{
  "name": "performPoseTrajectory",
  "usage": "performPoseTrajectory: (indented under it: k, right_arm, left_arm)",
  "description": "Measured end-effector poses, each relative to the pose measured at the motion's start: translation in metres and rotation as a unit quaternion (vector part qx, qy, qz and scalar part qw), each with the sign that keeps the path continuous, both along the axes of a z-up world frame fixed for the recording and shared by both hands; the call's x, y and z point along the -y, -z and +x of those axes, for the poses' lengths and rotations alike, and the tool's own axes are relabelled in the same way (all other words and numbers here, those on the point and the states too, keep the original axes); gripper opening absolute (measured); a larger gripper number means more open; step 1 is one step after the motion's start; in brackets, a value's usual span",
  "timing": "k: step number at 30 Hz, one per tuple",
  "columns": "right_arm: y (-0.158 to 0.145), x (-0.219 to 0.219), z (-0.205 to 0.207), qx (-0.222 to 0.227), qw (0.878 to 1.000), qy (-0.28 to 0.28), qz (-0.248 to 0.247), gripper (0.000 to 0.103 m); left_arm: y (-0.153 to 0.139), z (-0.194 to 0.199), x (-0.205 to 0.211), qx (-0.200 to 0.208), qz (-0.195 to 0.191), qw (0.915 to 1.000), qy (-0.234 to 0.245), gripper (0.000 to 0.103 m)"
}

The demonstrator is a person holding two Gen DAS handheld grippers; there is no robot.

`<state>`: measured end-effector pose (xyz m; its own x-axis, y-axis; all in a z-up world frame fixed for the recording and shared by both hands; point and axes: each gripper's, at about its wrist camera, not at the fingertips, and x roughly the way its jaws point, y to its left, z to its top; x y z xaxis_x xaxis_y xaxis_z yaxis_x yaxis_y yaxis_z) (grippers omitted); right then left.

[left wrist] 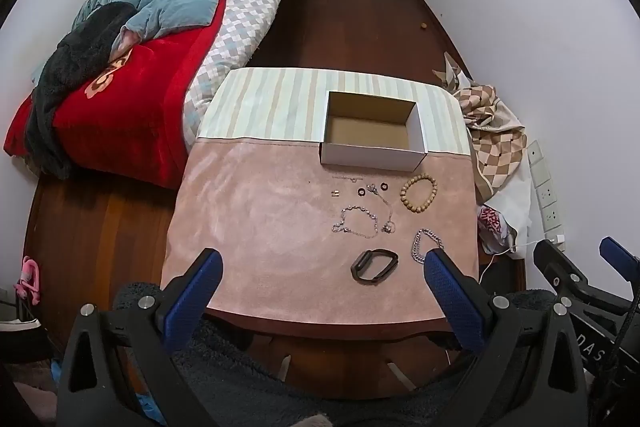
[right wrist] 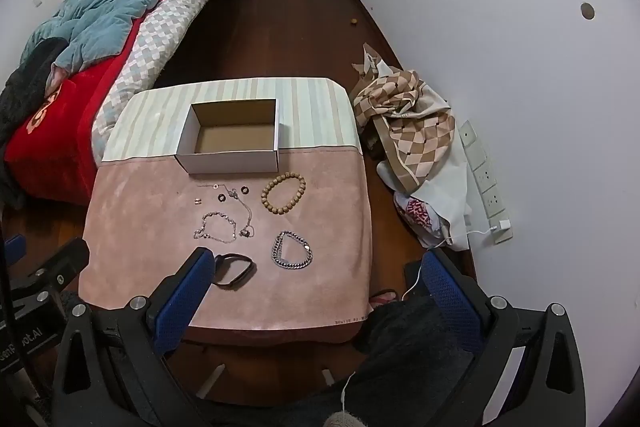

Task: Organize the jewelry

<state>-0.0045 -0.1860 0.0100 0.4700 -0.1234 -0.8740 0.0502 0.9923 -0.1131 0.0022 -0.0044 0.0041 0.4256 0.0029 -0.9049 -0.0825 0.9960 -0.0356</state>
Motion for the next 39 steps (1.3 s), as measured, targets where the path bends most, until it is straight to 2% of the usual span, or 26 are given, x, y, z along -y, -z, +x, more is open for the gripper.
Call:
performPoseTrajectory:
  k: [39]
  right_arm:
    - [-0.0033, -0.0009, -0.0019, 0.01, 1.0, 0.006, -0.003, 0.103]
  left_arm:
    - [-0.0086, -0.0028, 0.0026, 0.009, 0.003, 1.0, 0.0, 0.103]
